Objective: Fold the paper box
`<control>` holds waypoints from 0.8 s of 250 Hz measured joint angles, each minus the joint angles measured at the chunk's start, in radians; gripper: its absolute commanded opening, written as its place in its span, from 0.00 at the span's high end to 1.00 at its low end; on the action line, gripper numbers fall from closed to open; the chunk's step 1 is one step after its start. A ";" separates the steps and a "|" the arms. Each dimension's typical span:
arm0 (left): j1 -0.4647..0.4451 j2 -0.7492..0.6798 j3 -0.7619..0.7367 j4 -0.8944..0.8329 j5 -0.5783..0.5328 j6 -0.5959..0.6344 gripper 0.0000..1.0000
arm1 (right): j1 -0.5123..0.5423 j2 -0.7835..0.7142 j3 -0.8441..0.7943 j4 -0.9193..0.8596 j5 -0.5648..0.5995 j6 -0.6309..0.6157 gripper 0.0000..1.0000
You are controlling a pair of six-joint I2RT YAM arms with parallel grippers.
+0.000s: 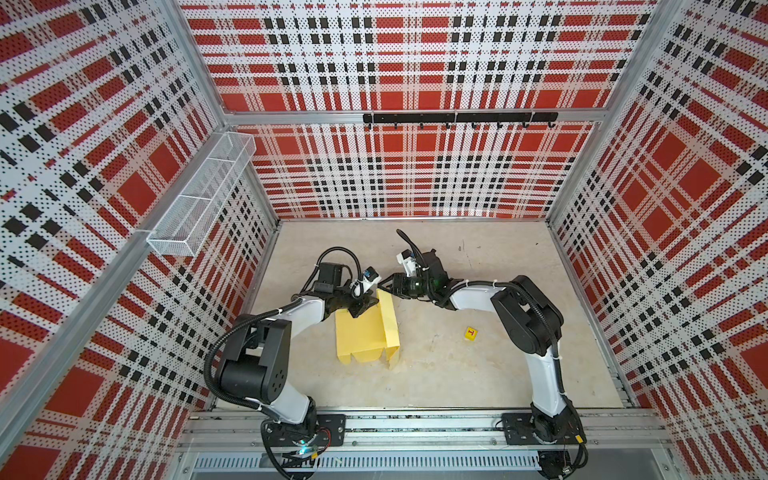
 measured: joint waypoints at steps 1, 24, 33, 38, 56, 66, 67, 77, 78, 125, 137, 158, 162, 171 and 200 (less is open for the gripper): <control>0.000 0.000 0.001 -0.001 0.001 0.000 0.60 | 0.000 0.000 0.000 0.000 0.000 0.000 0.49; 0.000 0.017 0.032 -0.018 0.018 0.002 0.59 | -0.003 0.000 -0.001 0.000 -0.001 0.000 0.49; 0.000 0.024 0.044 -0.022 0.021 0.002 0.59 | -0.003 0.000 -0.002 0.001 -0.001 0.001 0.49; 0.000 0.026 0.049 -0.024 0.023 0.002 0.59 | -0.004 0.000 -0.002 0.001 -0.001 0.001 0.49; 0.000 0.031 0.058 -0.031 0.029 0.002 0.59 | -0.004 0.000 -0.003 0.006 -0.003 0.002 0.49; 0.000 0.031 0.057 -0.035 0.034 0.002 0.59 | -0.005 0.000 -0.004 0.008 -0.005 0.005 0.49; 0.000 0.031 0.057 -0.036 0.034 0.002 0.59 | -0.005 0.000 -0.005 0.008 -0.005 0.005 0.49; 0.001 0.029 0.057 -0.039 0.037 0.002 0.59 | -0.005 0.000 -0.006 0.011 -0.006 0.008 0.49; 0.001 0.029 0.057 -0.039 0.037 0.002 0.59 | -0.005 0.000 -0.006 0.011 -0.007 0.008 0.49; 0.035 -0.044 0.063 -0.089 0.058 0.031 0.56 | -0.010 -0.001 -0.009 0.013 -0.008 0.016 0.46; 0.042 -0.058 0.074 -0.116 0.053 0.073 0.55 | -0.011 -0.003 -0.009 0.005 -0.008 0.016 0.44; 0.053 -0.066 0.090 -0.156 0.025 0.168 0.54 | -0.012 -0.012 -0.009 -0.020 -0.005 0.016 0.42; 0.057 -0.066 0.092 -0.162 0.021 0.186 0.54 | -0.013 -0.013 -0.009 -0.024 -0.006 0.016 0.42; 0.065 -0.066 0.094 -0.179 0.013 0.224 0.53 | -0.014 -0.019 -0.009 -0.037 -0.003 0.016 0.41; 0.089 -0.054 0.110 -0.232 0.008 0.318 0.52 | -0.026 -0.048 -0.009 -0.087 0.016 0.013 0.40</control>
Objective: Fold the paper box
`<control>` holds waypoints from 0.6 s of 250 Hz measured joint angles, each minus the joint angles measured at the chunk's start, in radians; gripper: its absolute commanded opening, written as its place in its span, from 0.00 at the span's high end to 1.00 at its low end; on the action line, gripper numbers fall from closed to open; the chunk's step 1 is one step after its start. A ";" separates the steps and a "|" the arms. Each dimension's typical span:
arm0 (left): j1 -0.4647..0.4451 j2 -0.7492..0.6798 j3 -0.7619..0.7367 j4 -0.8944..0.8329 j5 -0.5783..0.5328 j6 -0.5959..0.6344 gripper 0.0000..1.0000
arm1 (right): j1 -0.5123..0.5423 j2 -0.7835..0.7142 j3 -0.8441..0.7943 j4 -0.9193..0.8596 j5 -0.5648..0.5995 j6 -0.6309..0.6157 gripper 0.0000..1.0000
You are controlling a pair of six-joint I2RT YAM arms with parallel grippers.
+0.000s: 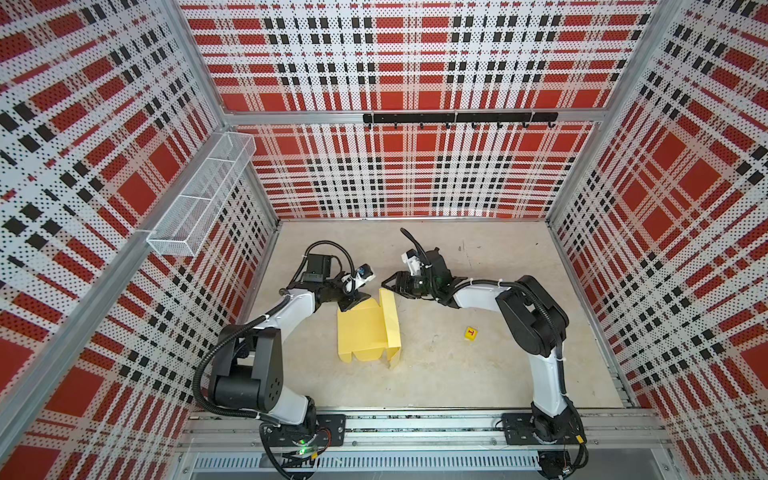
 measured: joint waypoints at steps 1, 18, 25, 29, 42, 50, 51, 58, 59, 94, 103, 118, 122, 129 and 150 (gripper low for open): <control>0.000 0.002 0.003 -0.003 -0.001 0.006 0.52 | 0.000 -0.001 0.000 -0.002 0.001 0.000 0.40; 0.004 0.024 0.023 -0.021 -0.003 0.055 0.52 | -0.005 -0.029 -0.003 -0.027 0.011 -0.006 0.39; 0.003 0.034 0.030 -0.026 -0.003 0.076 0.52 | -0.006 -0.042 -0.006 -0.034 0.016 -0.009 0.39; 0.002 0.037 0.032 -0.027 -0.003 0.085 0.51 | -0.007 -0.049 -0.007 -0.038 0.016 -0.009 0.39; -0.007 0.053 0.037 -0.034 -0.003 0.126 0.51 | -0.012 -0.072 -0.014 -0.042 0.024 -0.012 0.39; -0.015 0.063 0.039 -0.037 -0.004 0.150 0.51 | -0.014 -0.086 -0.020 -0.042 0.027 -0.013 0.39; -0.016 0.064 0.039 -0.037 -0.004 0.151 0.51 | -0.014 -0.087 -0.021 -0.042 0.027 -0.013 0.39; -0.023 0.073 0.041 -0.040 -0.005 0.169 0.50 | -0.014 -0.096 -0.026 -0.042 0.029 -0.013 0.39; -0.024 0.075 0.042 -0.040 -0.005 0.172 0.50 | -0.014 -0.098 -0.028 -0.042 0.030 -0.013 0.39; -0.053 0.124 0.066 -0.052 -0.006 0.236 0.51 | -0.002 -0.110 -0.042 -0.048 0.035 -0.012 0.40; -0.058 0.136 0.077 -0.053 -0.004 0.246 0.50 | 0.003 -0.110 -0.042 -0.056 0.035 -0.012 0.41; -0.064 0.153 0.094 -0.053 -0.002 0.262 0.51 | 0.011 -0.110 -0.042 -0.061 0.035 -0.013 0.42; -0.066 0.156 0.098 -0.053 -0.001 0.265 0.51 | 0.013 -0.110 -0.042 -0.064 0.035 -0.014 0.42; -0.070 0.161 0.104 -0.053 0.000 0.270 0.52 | 0.016 -0.110 -0.042 -0.068 0.035 -0.015 0.43; -0.077 0.170 0.111 -0.050 0.002 0.279 0.55 | 0.021 -0.109 -0.042 -0.086 0.035 -0.018 0.46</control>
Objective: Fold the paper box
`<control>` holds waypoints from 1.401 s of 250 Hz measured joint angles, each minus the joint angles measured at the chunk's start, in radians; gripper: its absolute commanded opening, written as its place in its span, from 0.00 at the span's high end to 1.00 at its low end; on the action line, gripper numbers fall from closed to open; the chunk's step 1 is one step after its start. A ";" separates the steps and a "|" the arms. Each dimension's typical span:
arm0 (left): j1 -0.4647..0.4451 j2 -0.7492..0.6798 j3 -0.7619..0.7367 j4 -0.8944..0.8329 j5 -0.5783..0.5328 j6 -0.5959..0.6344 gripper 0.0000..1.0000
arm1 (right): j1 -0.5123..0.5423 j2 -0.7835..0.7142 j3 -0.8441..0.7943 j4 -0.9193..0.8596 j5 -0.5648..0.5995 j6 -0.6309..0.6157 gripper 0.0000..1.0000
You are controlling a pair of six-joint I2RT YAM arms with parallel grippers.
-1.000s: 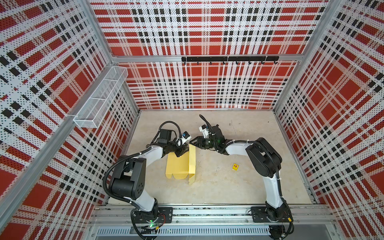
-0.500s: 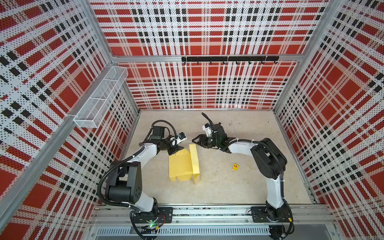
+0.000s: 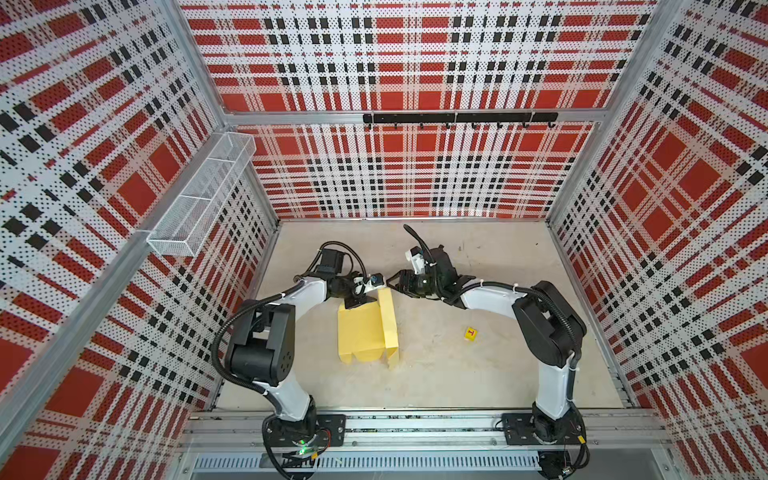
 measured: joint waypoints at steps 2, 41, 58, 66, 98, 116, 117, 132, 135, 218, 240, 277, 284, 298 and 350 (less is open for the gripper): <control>-0.001 0.000 0.000 0.000 0.000 0.001 0.55 | 0.001 0.000 0.000 -0.001 0.000 0.000 0.46; -0.024 0.002 0.000 0.019 0.003 -0.019 0.59 | 0.003 0.008 0.010 -0.027 0.000 -0.014 0.50; -0.034 0.002 0.000 0.032 0.006 -0.034 0.60 | 0.002 0.015 0.012 -0.037 0.000 -0.018 0.51; -0.038 0.002 0.000 0.037 0.007 -0.040 0.61 | 0.001 0.017 0.012 -0.042 0.000 -0.019 0.52; -0.054 0.002 0.000 0.060 0.004 -0.059 0.63 | -0.010 0.019 0.011 -0.053 0.001 -0.021 0.55; -0.065 0.002 0.000 0.072 -0.001 -0.070 0.63 | -0.015 0.019 0.010 -0.051 0.000 -0.020 0.55; -0.066 0.002 0.000 0.073 -0.001 -0.071 0.63 | -0.016 0.019 0.010 -0.051 0.001 -0.020 0.55; -0.074 0.002 -0.002 0.087 -0.005 -0.082 0.65 | -0.019 0.019 0.005 -0.049 0.000 -0.020 0.55; -0.076 0.002 -0.003 0.091 -0.007 -0.084 0.65 | -0.019 0.019 0.004 -0.048 0.000 -0.019 0.56; -0.122 0.002 -0.051 0.191 -0.075 -0.148 0.75 | -0.032 0.019 0.000 -0.043 0.000 -0.016 0.56; -0.125 0.002 -0.065 0.219 -0.084 -0.159 0.79 | -0.032 0.019 -0.006 -0.036 0.000 -0.013 0.56; -0.144 0.002 -0.077 0.253 -0.091 -0.194 0.84 | -0.032 0.019 -0.009 -0.025 -0.001 -0.009 0.56; -0.149 0.002 -0.079 0.259 -0.091 -0.202 0.85 | -0.032 0.020 -0.009 -0.023 -0.002 -0.009 0.56; -0.158 0.002 -0.083 0.272 -0.093 -0.218 0.87 | -0.032 0.019 -0.009 -0.022 -0.005 -0.009 0.56; -0.178 0.002 -0.091 0.298 -0.102 -0.250 0.82 | -0.034 0.014 -0.033 -0.002 -0.002 -0.005 0.51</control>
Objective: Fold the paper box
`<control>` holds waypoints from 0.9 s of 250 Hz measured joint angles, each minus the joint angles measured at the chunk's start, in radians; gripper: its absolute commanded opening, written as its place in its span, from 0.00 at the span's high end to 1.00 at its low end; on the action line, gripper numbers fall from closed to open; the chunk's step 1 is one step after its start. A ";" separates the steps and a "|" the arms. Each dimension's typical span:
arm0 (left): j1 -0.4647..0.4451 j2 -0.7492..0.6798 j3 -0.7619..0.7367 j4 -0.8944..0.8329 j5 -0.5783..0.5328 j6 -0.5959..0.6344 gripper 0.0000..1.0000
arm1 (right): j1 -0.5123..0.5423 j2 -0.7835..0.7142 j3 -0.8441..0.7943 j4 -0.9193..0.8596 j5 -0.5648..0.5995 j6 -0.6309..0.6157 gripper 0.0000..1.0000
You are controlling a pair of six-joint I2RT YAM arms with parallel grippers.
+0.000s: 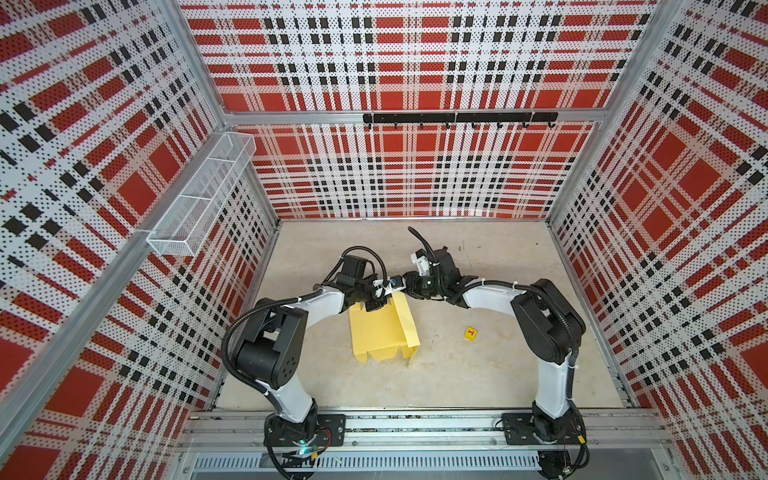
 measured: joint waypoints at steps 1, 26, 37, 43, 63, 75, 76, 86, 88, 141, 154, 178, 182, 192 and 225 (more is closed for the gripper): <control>0.000 0.000 0.000 0.000 0.000 -0.001 0.82 | 0.000 0.000 -0.001 0.001 0.000 0.000 0.51; -0.008 0.000 -0.008 0.012 -0.014 -0.003 0.73 | -0.003 -0.010 -0.023 0.010 0.003 -0.001 0.51; -0.010 0.000 -0.011 0.017 -0.026 -0.002 0.71 | -0.005 -0.015 -0.033 0.014 0.002 0.000 0.52; -0.011 0.000 -0.013 0.019 -0.028 0.000 0.71 | -0.005 -0.017 -0.039 0.021 0.002 0.000 0.52; -0.013 0.000 -0.018 0.021 -0.042 0.006 0.68 | -0.011 -0.024 -0.061 0.050 0.001 0.003 0.54; -0.014 0.001 -0.020 0.023 -0.049 0.012 0.67 | -0.016 -0.030 -0.075 0.067 0.001 0.008 0.54; -0.014 0.002 -0.020 0.023 -0.050 0.012 0.67 | -0.016 -0.031 -0.076 0.068 0.001 0.008 0.54; -0.019 0.004 -0.020 0.026 -0.057 0.015 0.67 | -0.019 -0.034 -0.084 0.079 0.001 0.011 0.54; -0.019 0.004 -0.020 0.026 -0.058 0.016 0.67 | -0.019 -0.034 -0.085 0.081 0.001 0.011 0.54; -0.041 0.026 -0.038 0.077 -0.104 0.029 0.64 | -0.024 -0.035 -0.095 0.097 -0.009 0.018 0.55; -0.042 0.029 -0.039 0.090 -0.109 0.029 0.62 | -0.025 -0.035 -0.095 0.098 -0.008 0.019 0.56; -0.045 0.037 -0.039 0.110 -0.108 0.028 0.61 | -0.028 -0.035 -0.095 0.098 -0.008 0.019 0.56; -0.046 0.038 -0.039 0.113 -0.107 0.027 0.61 | -0.029 -0.035 -0.095 0.098 -0.009 0.018 0.56; -0.047 0.041 -0.039 0.119 -0.105 0.026 0.61 | -0.030 -0.035 -0.095 0.100 -0.009 0.019 0.56; -0.051 0.054 -0.039 0.142 -0.084 0.019 0.62 | -0.032 -0.035 -0.103 0.112 -0.011 0.019 0.57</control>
